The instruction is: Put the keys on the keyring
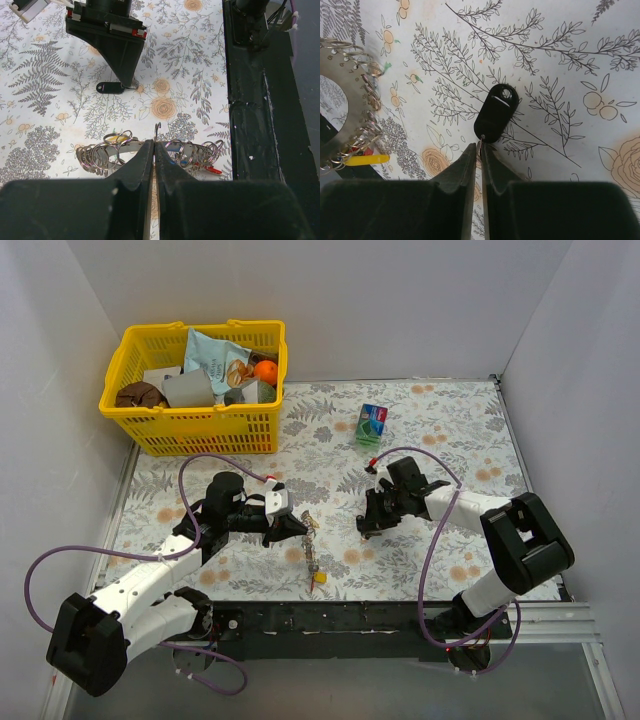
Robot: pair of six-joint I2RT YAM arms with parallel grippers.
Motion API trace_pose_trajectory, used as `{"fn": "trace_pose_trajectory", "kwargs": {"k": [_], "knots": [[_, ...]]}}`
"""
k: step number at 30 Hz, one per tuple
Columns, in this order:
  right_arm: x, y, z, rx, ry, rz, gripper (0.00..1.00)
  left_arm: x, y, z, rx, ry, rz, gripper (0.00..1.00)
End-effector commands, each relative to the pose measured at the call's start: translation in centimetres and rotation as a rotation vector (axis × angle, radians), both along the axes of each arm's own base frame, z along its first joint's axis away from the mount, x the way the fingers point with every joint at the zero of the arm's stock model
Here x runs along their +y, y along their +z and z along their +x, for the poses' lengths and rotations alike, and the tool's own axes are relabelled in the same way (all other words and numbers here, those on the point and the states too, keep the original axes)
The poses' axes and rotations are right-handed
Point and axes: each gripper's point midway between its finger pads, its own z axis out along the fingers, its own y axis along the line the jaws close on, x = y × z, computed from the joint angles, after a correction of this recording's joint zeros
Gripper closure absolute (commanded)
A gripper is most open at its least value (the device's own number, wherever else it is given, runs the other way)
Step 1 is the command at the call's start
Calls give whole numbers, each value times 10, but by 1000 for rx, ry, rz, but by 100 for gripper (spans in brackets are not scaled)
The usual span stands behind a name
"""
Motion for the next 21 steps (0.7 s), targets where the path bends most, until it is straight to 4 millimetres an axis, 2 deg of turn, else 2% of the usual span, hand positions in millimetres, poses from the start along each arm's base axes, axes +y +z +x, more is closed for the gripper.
{"fn": "trace_pose_trajectory", "kwargs": {"k": [1,3,12,21], "knots": [[5,8,7,-21,7,1,89,-3,15,-1,-51,-24,-27,100],[5,9,8,-25,9,-1,99,-3,15,0,-49,-23,-25,100],[4,23,14,-80,10,-9,99,-2,16,0,-59,-17,-24,100],[-1,59,25,-212,23,-20,99,-1,18,0,-65,-14,-26,100]]}}
